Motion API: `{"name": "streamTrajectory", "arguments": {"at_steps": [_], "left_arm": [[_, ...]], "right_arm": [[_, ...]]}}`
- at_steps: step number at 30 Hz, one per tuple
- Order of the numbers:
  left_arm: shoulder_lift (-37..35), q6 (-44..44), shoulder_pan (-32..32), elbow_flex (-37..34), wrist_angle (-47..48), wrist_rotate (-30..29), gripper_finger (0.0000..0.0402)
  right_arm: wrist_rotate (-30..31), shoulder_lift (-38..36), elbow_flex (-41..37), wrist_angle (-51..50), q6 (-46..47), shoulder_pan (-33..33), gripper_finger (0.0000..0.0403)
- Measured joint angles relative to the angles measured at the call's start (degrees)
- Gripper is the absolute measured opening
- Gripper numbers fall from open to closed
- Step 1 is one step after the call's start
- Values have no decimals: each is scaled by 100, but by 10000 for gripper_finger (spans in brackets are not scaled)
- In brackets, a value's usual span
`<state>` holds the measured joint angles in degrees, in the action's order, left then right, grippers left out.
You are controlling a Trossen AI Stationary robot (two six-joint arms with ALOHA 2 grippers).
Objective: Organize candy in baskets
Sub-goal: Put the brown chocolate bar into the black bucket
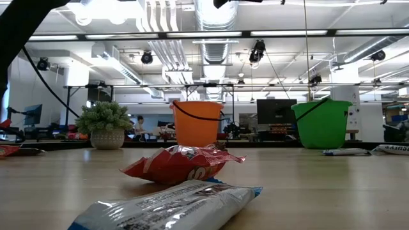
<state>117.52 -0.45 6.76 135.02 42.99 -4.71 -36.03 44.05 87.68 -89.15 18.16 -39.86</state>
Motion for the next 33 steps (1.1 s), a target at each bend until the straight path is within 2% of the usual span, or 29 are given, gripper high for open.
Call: {"name": "streamTrajectory", "arguments": {"at_steps": [21, 33], "left_arm": [[-33, 0, 4, -2, 125, -79, 120], [-33, 146, 7, -2, 137, -79, 119]], "right_arm": [[-497, 35, -9, 51, -413, 0, 29], [-284, 198, -9, 265, -535, -2, 28]]}}
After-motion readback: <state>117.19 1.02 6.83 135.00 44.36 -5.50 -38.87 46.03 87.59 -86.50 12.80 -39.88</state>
